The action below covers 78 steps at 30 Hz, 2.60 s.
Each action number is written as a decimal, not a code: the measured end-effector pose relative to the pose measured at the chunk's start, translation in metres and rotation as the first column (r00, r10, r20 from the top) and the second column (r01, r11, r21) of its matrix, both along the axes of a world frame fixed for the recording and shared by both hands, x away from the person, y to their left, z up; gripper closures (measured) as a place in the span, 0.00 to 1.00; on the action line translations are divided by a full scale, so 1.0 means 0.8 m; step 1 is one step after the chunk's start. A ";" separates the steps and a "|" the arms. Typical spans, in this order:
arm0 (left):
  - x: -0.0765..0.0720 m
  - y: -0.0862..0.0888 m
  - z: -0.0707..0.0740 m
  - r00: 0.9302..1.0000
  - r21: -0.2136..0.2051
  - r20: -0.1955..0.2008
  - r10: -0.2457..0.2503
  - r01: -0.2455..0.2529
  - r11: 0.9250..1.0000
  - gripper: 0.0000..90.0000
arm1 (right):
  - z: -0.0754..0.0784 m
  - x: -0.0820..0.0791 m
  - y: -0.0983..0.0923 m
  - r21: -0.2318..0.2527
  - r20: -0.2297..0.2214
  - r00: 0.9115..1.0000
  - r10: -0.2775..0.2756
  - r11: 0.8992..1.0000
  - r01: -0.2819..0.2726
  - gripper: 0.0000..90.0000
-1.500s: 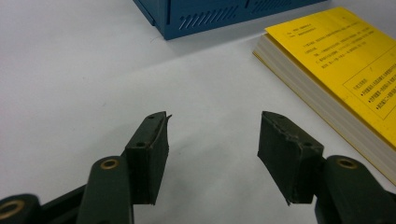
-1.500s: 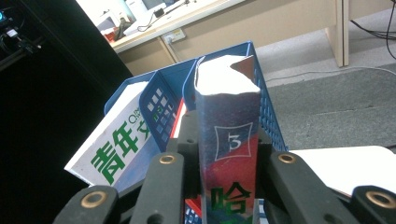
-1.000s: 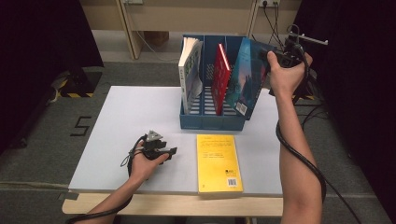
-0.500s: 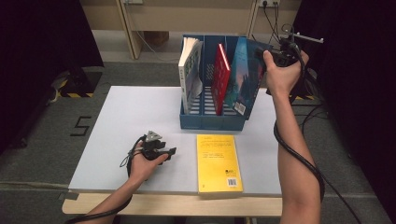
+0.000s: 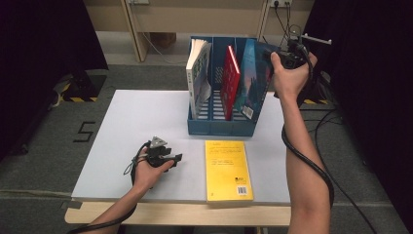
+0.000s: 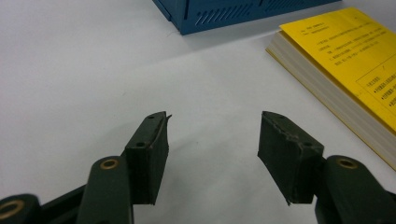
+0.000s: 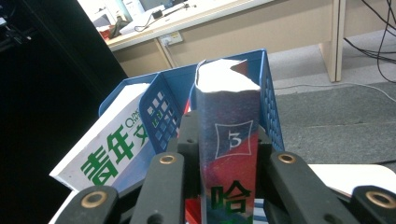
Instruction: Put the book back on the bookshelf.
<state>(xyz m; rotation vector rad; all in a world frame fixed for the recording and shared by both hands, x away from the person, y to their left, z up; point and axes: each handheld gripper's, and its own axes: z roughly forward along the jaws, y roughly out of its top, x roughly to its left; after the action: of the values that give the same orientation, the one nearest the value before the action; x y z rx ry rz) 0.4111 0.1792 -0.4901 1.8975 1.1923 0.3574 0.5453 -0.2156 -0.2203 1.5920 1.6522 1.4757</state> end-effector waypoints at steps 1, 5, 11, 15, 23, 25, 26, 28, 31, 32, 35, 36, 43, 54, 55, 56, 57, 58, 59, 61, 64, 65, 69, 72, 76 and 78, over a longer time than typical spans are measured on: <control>0.000 0.000 0.000 1.000 0.000 0.000 0.000 0.000 1.000 0.47 | 0.000 0.000 0.000 0.000 0.000 1.000 0.000 1.000 0.000 0.83; 0.000 0.000 0.000 1.000 0.000 0.000 0.000 0.000 1.000 0.47 | -0.001 0.002 0.001 -0.005 -0.001 1.000 -0.006 1.000 0.006 0.83; 0.000 -0.001 0.000 1.000 -0.004 0.002 0.003 -0.003 1.000 0.47 | -0.001 0.006 0.003 -0.026 0.002 1.000 -0.007 1.000 0.007 0.83; 0.000 0.000 0.000 1.000 -0.007 0.003 0.007 -0.007 1.000 0.47 | 0.000 0.006 0.002 -0.028 0.000 1.000 -0.007 1.000 0.007 0.83; 0.000 -0.001 0.000 1.000 -0.001 0.002 0.004 -0.004 1.000 0.47 | -0.001 0.005 0.000 -0.042 0.004 1.000 -0.015 0.999 0.015 0.83; 0.000 -0.001 0.000 1.000 -0.005 0.003 0.004 -0.004 1.000 0.47 | -0.003 0.006 0.000 -0.048 0.004 1.000 -0.017 0.999 0.017 0.83; 0.000 -0.001 0.000 1.000 -0.004 0.003 0.003 -0.003 1.000 0.47 | -0.003 0.006 0.000 -0.047 0.003 1.000 -0.017 0.999 0.017 0.83; 0.001 -0.001 0.000 1.000 -0.003 0.004 0.004 -0.004 1.000 0.47 | -0.004 0.007 0.000 -0.047 0.005 1.000 -0.017 0.999 0.018 0.83; 0.001 0.000 0.000 1.000 -0.004 -0.003 0.002 -0.002 1.000 0.47 | -0.005 0.008 0.001 -0.049 0.003 1.000 -0.023 0.999 0.023 0.83; 0.001 -0.001 0.000 1.000 -0.003 -0.002 0.001 -0.001 1.000 0.47 | -0.005 0.008 0.001 -0.049 0.003 1.000 -0.023 0.999 0.023 0.83; 0.000 0.000 0.000 1.000 -0.004 0.001 0.003 -0.003 1.000 0.47 | -0.007 0.010 0.003 -0.056 0.006 1.000 -0.023 0.998 0.024 0.83; 0.000 0.000 0.000 1.000 -0.003 0.003 0.005 -0.005 1.000 0.47 | -0.007 0.011 0.004 -0.055 0.006 1.000 -0.025 0.998 0.025 0.83; 0.000 0.001 0.000 1.000 -0.001 0.003 0.006 -0.006 1.000 0.47 | -0.015 0.016 0.007 -0.052 0.010 1.000 -0.027 0.998 0.027 0.83; 0.000 0.004 -0.001 1.000 0.000 -0.004 0.006 -0.006 1.000 0.47 | -0.022 0.025 0.018 -0.056 0.026 0.999 -0.022 0.998 0.024 0.83; 0.000 0.004 -0.001 1.000 -0.001 -0.004 0.007 -0.007 1.000 0.47 | -0.022 0.025 0.020 -0.053 0.026 0.999 -0.024 0.998 0.025 0.83; 0.000 0.004 -0.001 1.000 -0.001 -0.004 0.007 -0.007 1.000 0.47 | -0.023 0.026 0.020 -0.058 0.028 0.999 -0.022 0.998 0.023 0.83; 0.000 0.004 -0.002 1.000 -0.005 0.000 0.014 -0.014 1.000 0.47 | -0.024 0.026 0.021 -0.061 0.029 0.999 -0.020 0.998 0.022 0.83; 0.000 0.004 -0.002 1.000 -0.005 0.000 0.014 -0.014 1.000 0.47 | -0.024 0.027 0.022 -0.057 0.030 0.999 -0.024 0.998 0.026 0.83; 0.000 0.004 -0.002 1.000 -0.003 0.000 0.012 -0.012 1.000 0.47 | -0.025 0.028 0.023 -0.062 0.031 0.999 -0.020 0.998 0.022 0.83; 0.000 0.004 -0.002 1.000 -0.003 0.000 0.012 -0.012 1.000 0.47 | -0.025 0.028 0.023 -0.060 0.030 0.999 -0.023 0.998 0.025 0.83; 0.000 0.005 -0.003 1.000 -0.003 0.000 0.013 -0.013 1.000 0.47 | -0.028 0.031 0.025 -0.058 0.030 0.999 -0.022 0.998 0.024 0.83; 0.000 0.005 -0.003 1.000 -0.003 0.000 0.013 -0.013 1.000 0.47 | -0.028 0.031 0.025 -0.058 0.030 0.999 -0.022 0.998 0.024 0.83; 0.000 0.005 -0.003 1.000 -0.003 0.000 0.013 -0.013 1.000 0.47 | -0.030 0.033 0.028 -0.060 0.029 0.999 -0.020 0.998 0.022 0.83; 0.000 0.004 -0.002 1.000 -0.004 0.000 0.013 -0.013 1.000 0.47 | -0.031 0.034 0.030 -0.056 0.028 0.999 -0.022 0.998 0.024 0.83; 0.001 0.004 -0.002 1.000 -0.003 0.000 0.012 -0.012 1.000 0.47 | -0.032 0.035 0.031 -0.063 0.029 0.999 -0.020 0.998 0.022 0.83; 0.001 0.004 -0.003 1.000 -0.002 -0.001 0.012 -0.012 1.000 0.47 | -0.033 0.036 0.031 -0.059 0.030 0.999 -0.021 0.998 0.023 0.83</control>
<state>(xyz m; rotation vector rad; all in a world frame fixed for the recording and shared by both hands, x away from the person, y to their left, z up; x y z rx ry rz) 0.4116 0.1826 -0.4924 1.8899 1.2045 0.3616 0.5739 -0.1905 -0.2467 1.5442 1.6421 1.4190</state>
